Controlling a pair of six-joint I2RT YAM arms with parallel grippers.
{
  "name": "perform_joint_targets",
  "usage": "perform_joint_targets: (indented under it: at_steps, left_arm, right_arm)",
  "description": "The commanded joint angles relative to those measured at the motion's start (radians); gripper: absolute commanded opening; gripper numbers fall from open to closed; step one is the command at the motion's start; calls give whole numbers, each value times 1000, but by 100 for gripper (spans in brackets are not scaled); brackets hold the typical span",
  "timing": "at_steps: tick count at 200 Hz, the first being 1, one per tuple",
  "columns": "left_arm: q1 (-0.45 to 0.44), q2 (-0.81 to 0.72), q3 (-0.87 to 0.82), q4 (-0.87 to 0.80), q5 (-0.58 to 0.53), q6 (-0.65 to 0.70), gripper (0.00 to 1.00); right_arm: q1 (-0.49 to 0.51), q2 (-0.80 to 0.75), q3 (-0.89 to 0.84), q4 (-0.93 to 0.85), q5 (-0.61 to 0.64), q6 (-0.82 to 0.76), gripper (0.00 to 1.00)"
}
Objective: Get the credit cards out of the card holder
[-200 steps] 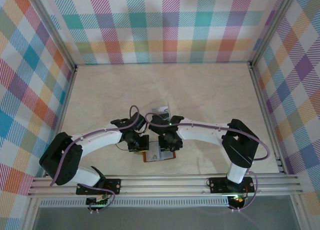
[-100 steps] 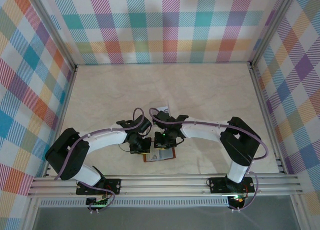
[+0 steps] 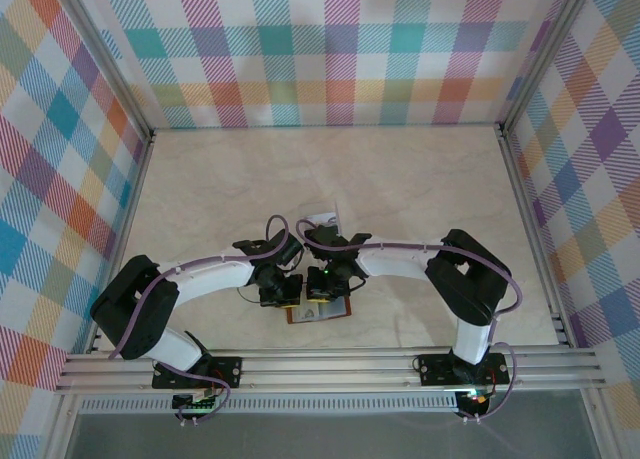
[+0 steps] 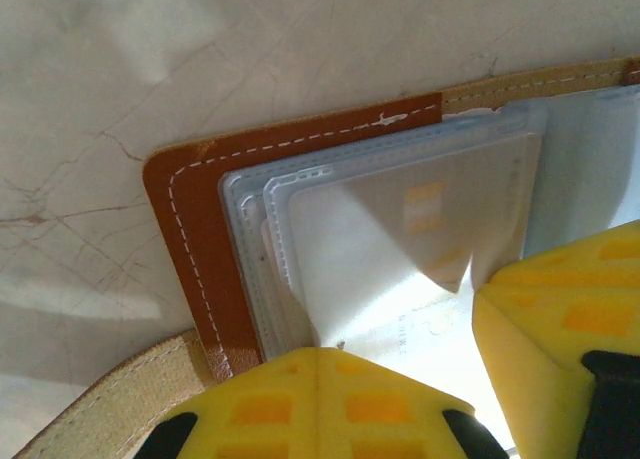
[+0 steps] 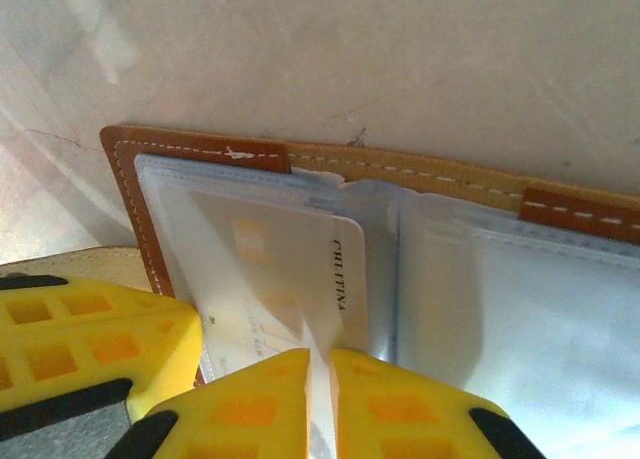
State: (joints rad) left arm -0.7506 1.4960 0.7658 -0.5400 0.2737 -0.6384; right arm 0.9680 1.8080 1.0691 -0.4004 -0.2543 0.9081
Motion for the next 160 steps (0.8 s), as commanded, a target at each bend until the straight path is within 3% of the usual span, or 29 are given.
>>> perform_joint_targets:
  at_steps: [1, 53, 160]
  left_arm:
    - [-12, 7, -14, -21, -47, 8, 4]
    - [-12, 7, -14, -30, -60, 13, 4]
    - [-11, 17, -10, -51, -87, 34, 4]
  right_arm:
    - [-3, 3, -9, -43, 46, 5, 18]
    - [-3, -11, -6, -72, 73, 3, 26]
    - [-4, -44, -1, -88, 83, 6, 30]
